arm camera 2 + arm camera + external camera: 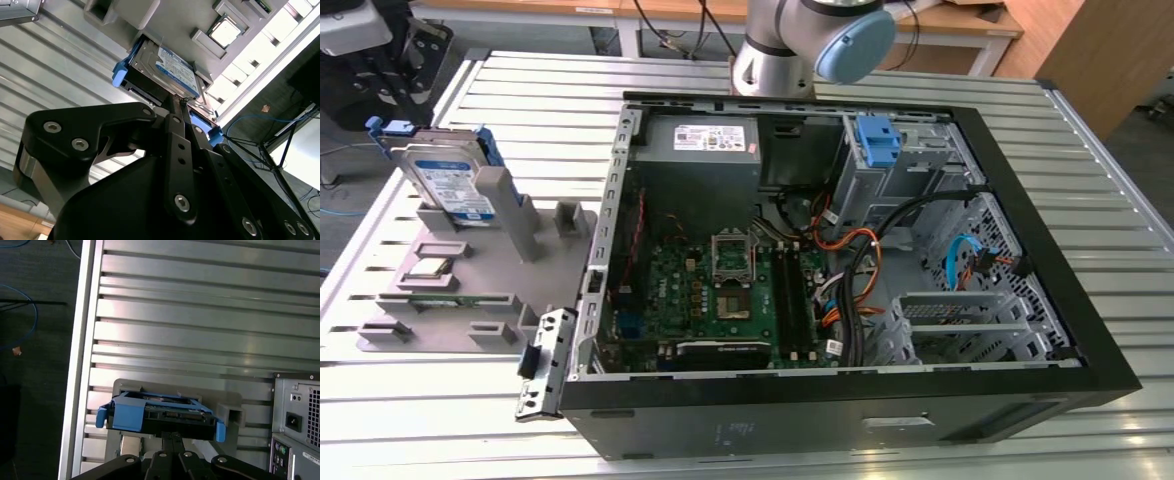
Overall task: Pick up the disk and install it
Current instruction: 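Pick up the disk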
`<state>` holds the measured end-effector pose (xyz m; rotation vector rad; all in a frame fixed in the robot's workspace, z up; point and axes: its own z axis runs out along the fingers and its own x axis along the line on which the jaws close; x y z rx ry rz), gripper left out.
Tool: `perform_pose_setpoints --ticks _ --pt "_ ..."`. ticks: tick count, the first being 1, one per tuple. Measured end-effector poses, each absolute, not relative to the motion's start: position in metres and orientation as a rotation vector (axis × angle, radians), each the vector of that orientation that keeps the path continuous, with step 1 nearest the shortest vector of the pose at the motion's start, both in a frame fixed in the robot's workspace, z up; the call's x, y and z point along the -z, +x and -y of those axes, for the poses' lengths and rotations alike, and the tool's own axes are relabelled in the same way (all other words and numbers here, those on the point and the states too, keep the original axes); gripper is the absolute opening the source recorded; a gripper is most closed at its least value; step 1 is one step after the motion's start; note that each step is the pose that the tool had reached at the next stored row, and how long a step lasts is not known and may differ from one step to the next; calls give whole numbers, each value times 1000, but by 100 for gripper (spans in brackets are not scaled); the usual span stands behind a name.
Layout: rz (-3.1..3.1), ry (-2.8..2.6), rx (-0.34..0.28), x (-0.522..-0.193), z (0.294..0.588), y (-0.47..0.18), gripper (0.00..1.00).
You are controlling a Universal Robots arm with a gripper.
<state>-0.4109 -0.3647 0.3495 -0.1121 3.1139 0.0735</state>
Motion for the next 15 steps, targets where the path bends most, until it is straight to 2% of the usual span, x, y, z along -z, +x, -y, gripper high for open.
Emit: perform_pose_setpoints --ticks 15 --pt "-3109 -233 -75 -349 365 -411 10"
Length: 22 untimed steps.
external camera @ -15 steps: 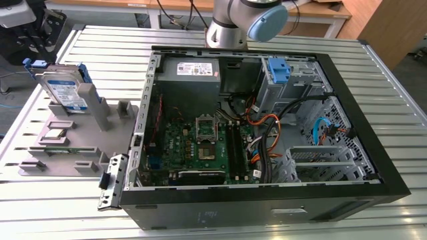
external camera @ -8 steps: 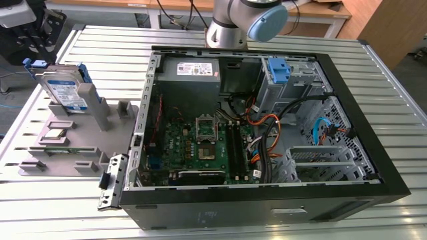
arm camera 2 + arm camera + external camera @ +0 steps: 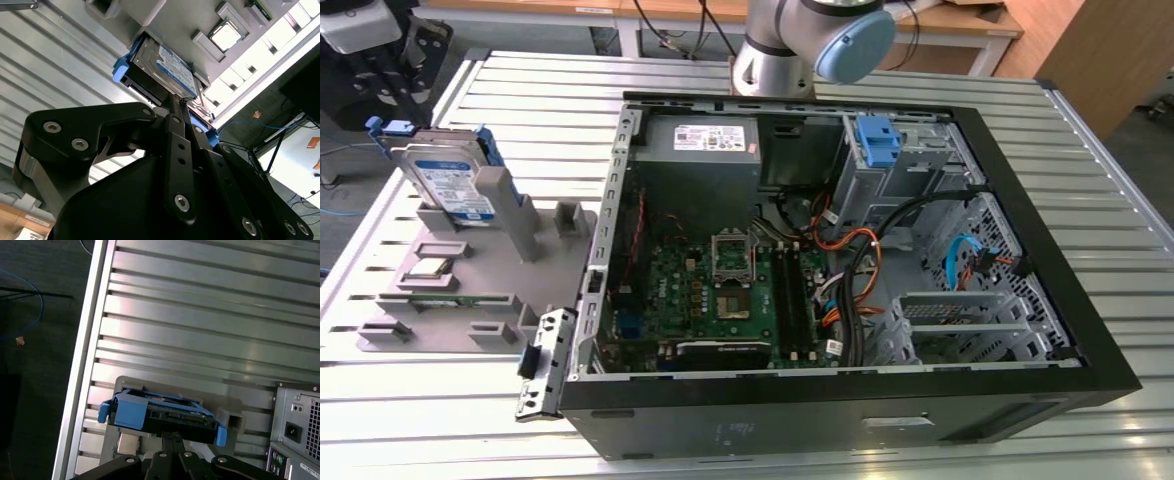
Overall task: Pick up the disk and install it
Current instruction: 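Pick up the disk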
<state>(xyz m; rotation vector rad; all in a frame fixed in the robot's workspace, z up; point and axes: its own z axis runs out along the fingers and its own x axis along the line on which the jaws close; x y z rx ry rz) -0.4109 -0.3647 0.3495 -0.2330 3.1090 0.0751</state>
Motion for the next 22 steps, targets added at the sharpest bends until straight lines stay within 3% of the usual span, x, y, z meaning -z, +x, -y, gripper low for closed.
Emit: perform_pose_setpoints --ticks 22 --pt "-3095 -394 -77 -349 365 -411 10"
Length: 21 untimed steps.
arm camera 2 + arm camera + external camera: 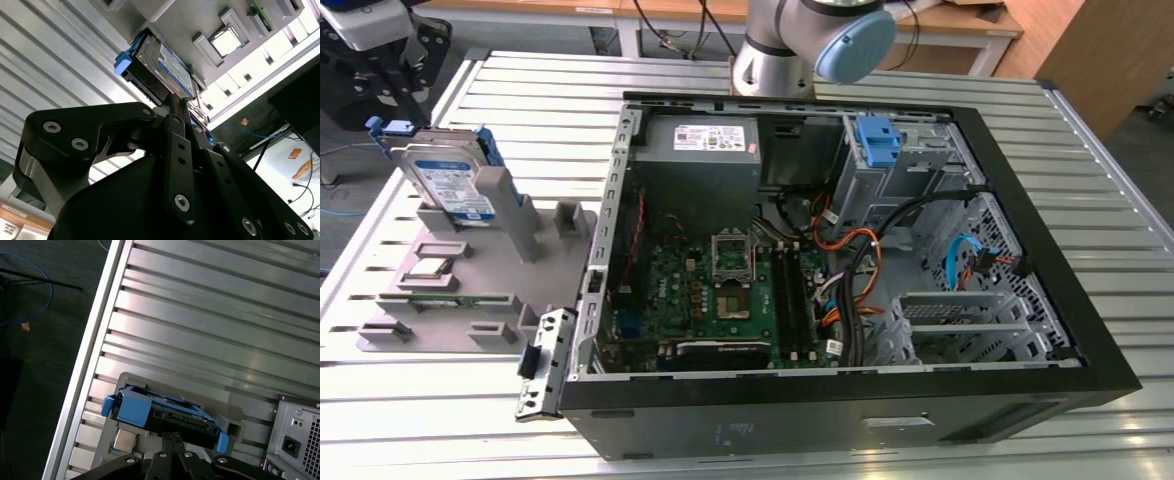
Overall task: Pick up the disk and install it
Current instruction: 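Pick up the disk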
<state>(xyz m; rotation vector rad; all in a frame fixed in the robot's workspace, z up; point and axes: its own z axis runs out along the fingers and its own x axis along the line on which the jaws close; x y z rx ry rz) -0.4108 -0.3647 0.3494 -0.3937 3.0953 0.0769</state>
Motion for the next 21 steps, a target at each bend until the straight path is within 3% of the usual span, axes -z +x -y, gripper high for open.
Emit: perform_pose_setpoints --ticks 21 --pt "-3079 -519 -78 -349 365 -411 10"
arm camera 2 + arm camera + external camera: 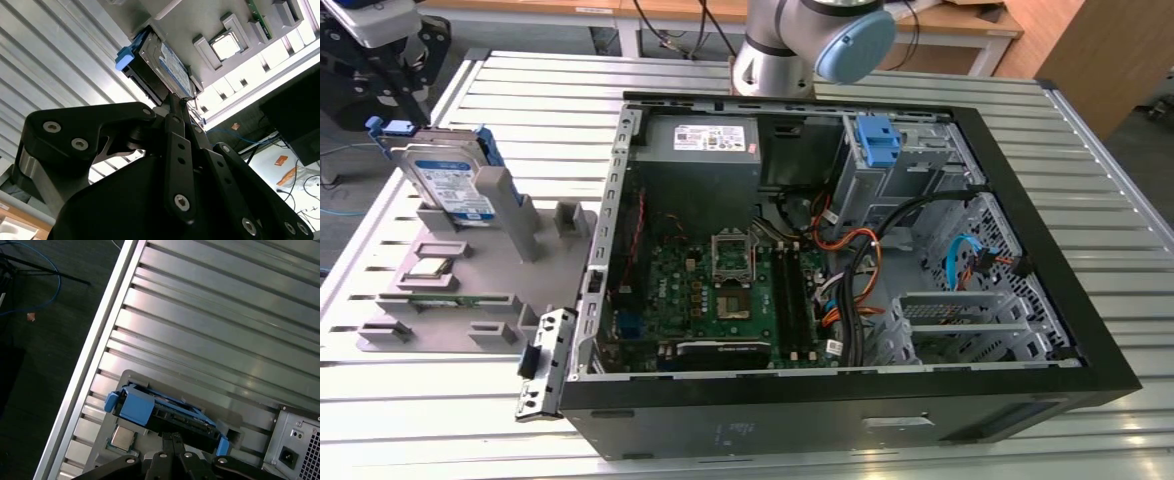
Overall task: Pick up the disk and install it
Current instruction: 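Pick up the disk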
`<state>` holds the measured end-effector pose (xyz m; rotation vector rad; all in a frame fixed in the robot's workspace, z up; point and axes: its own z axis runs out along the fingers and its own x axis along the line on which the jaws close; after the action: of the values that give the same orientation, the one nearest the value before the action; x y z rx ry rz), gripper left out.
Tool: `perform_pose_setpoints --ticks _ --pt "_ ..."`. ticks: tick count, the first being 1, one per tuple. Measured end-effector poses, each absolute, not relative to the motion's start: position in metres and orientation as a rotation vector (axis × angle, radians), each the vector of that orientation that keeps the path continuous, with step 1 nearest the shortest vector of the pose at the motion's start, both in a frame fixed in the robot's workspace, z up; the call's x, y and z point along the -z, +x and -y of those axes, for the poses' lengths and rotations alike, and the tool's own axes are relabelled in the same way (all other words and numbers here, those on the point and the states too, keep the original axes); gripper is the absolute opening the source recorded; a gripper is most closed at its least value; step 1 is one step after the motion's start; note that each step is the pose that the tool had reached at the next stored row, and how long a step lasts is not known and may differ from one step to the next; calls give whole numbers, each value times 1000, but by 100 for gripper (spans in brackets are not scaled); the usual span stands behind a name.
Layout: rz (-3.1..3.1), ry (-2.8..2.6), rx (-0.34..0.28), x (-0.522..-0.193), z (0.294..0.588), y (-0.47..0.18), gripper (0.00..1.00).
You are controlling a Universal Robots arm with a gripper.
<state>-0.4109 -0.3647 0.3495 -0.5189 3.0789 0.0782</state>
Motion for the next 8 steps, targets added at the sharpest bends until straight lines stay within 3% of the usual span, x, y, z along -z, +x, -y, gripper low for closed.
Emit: perform_pose_setpoints --ticks 8 --pt "-3071 -568 -79 -349 365 -411 10"
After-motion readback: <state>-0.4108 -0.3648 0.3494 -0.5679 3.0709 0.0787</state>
